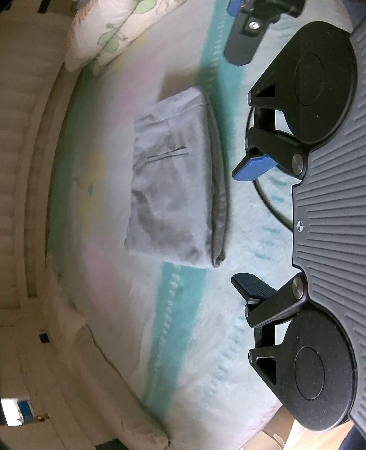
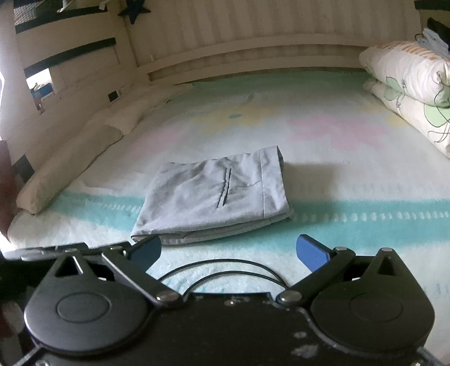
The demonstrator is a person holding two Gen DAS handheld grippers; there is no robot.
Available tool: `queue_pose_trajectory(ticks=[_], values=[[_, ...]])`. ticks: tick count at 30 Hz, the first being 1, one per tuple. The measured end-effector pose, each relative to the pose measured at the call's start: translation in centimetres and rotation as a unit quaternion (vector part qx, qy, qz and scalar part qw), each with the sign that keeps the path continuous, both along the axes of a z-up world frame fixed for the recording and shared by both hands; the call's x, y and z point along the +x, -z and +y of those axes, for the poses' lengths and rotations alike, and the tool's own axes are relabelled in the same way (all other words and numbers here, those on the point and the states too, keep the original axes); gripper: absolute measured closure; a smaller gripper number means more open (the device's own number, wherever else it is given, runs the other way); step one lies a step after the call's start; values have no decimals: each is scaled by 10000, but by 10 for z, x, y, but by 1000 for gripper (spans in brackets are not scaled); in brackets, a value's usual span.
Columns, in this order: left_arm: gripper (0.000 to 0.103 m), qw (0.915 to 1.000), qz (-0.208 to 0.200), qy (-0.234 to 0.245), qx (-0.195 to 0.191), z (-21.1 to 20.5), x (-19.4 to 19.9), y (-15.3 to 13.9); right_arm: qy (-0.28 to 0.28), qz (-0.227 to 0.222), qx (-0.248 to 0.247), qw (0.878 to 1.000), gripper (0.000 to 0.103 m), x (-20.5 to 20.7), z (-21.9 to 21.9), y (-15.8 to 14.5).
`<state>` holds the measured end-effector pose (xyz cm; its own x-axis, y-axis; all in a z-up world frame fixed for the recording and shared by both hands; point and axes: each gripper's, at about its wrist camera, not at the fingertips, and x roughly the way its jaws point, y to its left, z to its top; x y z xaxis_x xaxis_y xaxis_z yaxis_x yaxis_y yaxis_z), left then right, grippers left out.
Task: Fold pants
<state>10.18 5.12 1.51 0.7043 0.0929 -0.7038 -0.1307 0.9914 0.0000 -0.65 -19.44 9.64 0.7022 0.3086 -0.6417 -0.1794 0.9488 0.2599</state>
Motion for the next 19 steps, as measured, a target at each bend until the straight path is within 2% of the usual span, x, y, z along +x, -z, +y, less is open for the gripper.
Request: queue_pose_trajectory(ticks=[11,19], values=[[32,9998,52,112,-134,-10,5,3,97,202,127,9997,0,8,0,5],[32,9999,15,107,101,-15,10,10,228,337,219,9989,0,14,-2,9]])
